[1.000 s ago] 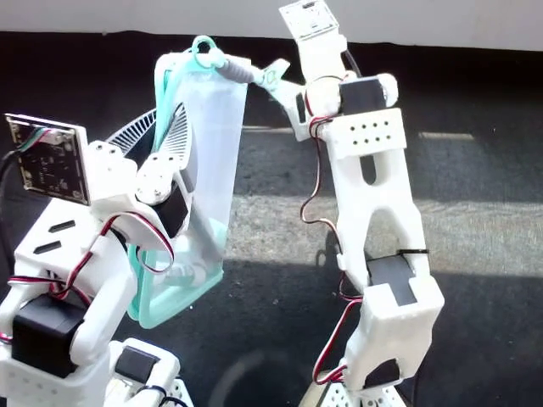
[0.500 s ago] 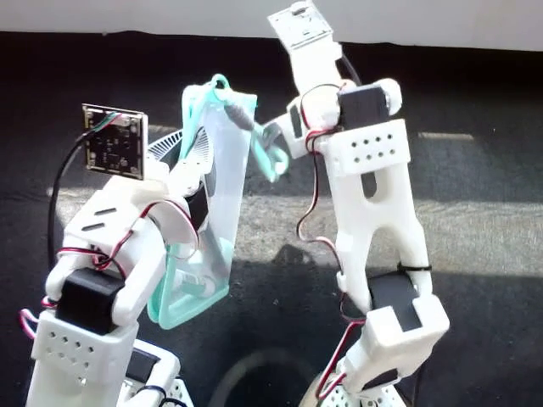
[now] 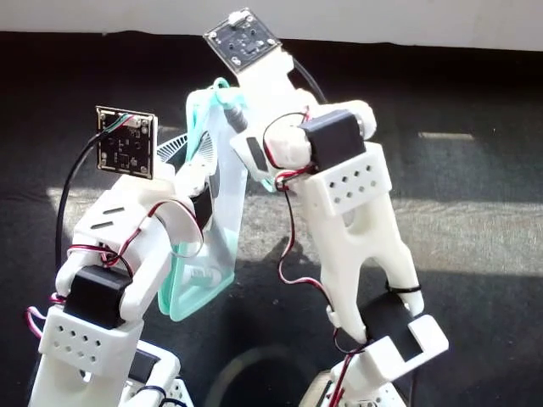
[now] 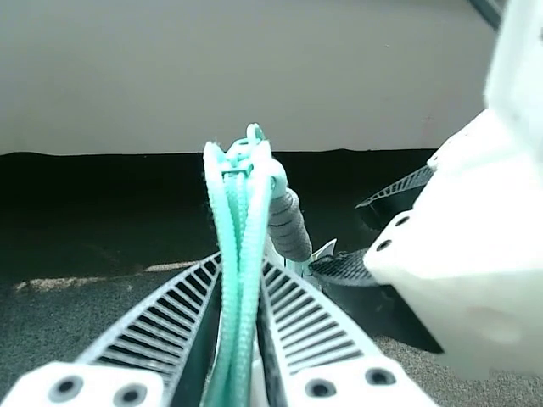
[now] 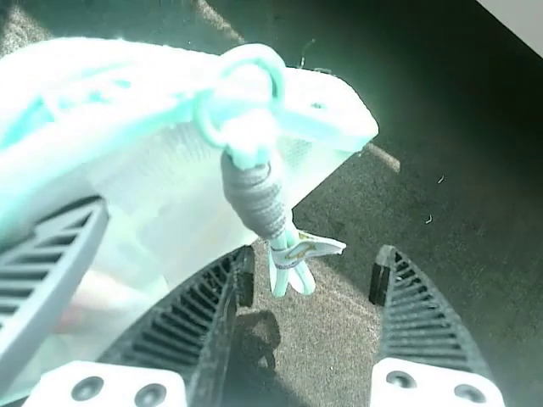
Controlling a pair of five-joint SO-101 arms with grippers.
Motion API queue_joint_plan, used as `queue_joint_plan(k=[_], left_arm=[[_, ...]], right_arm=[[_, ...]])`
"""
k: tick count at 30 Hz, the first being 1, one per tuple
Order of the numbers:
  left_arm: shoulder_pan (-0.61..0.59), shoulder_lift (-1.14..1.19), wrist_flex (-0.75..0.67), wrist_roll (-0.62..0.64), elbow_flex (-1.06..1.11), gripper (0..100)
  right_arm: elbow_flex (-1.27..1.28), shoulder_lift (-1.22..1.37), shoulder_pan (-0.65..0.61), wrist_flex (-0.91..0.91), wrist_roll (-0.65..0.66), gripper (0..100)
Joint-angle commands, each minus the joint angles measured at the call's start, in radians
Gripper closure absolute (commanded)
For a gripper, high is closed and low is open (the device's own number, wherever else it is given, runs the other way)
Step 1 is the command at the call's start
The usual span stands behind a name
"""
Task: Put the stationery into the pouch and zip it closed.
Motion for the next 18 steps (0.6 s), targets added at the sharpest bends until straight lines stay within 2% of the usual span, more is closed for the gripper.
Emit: queue_joint_plan(k=[1, 9, 18], left_arm=[[-0.004, -0.013, -0.028, -0.006, -0.016, 99], [-0.002, -0.013, -0.028, -0.006, -0.016, 99], [-0.002, -0.013, -0.028, -0.006, -0.019, 99]], right_arm=[[-0.028, 0.004, -0.019, -0.054, 0.003, 77.1], [-0.021, 0.007, -0.035, -0.153, 0.003, 77.1], [-0.027, 0.036, -0.041, -0.136, 0.006, 77.1]])
